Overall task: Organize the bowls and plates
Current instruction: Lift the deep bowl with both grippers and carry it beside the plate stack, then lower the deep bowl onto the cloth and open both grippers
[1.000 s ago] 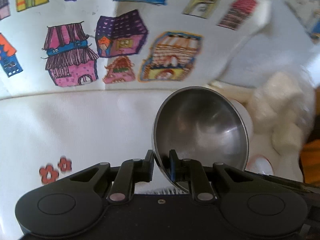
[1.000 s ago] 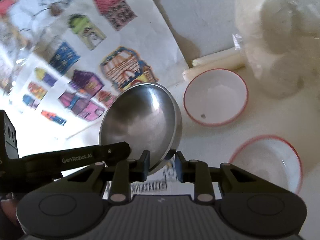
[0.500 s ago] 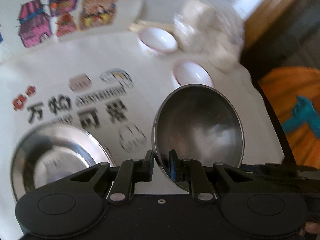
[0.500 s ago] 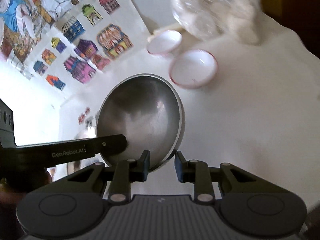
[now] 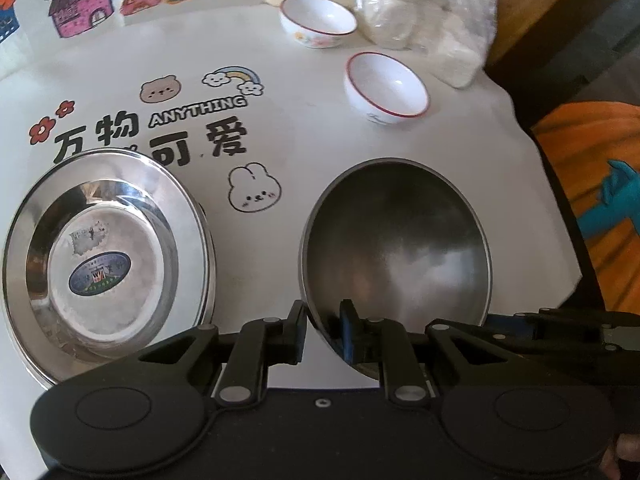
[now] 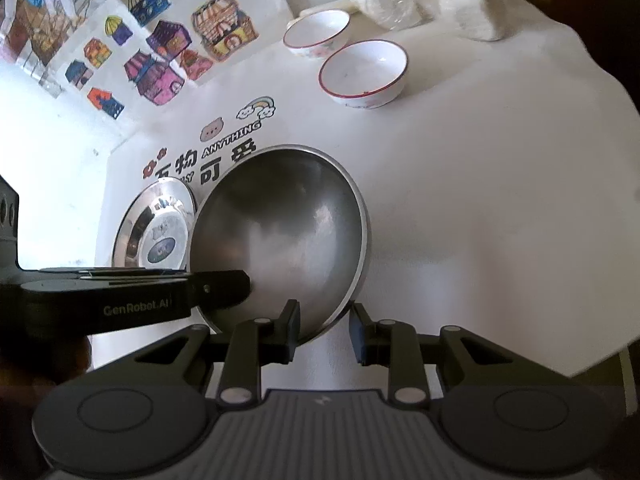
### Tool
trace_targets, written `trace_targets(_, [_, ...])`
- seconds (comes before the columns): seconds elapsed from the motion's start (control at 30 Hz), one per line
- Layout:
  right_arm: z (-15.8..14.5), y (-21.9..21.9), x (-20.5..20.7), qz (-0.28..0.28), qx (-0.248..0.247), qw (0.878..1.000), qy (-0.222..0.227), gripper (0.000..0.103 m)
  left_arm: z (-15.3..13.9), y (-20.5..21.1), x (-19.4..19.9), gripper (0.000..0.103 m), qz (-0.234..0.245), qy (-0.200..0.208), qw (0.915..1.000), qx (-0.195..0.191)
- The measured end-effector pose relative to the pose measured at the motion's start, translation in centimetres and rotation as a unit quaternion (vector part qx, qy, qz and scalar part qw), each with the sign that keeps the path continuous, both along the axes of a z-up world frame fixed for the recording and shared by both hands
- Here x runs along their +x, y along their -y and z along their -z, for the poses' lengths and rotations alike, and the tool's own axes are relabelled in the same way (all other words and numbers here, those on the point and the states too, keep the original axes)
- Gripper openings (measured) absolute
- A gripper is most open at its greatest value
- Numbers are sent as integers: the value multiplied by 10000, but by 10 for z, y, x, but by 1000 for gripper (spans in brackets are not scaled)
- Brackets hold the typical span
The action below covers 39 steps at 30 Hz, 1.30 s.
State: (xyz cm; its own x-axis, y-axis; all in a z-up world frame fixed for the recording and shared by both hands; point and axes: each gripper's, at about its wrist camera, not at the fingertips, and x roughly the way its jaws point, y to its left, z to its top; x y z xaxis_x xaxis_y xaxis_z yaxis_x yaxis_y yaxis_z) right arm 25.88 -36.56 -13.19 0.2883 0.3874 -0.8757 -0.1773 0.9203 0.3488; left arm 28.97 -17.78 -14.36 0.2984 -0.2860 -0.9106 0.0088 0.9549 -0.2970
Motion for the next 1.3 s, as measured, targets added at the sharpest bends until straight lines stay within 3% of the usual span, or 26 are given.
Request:
trace_targets(0.57, [19,13,87,-1041,220,9939,-304,31,19,16,50,21,-957,-315,9946,242])
trace_targets(0.77, [18,16,95,-1429,283,9891,-235,42,18,20,53,23,-1145,-320,9924,307])
trace_targets(0.97, [16,26,102,-1540,426,9869,-239,48,8,20,53,39,-1345,-290,9893,482])
trace_targets(1.23, [10,55,109,-1329,537,9895,-186,66,-17,10,45,57,-1643,-78,9847,573])
trace_targets(1.3, [7,63,112,-1200,547,9912,-111,72,-24,9,47,71,-1707,51,9835,605])
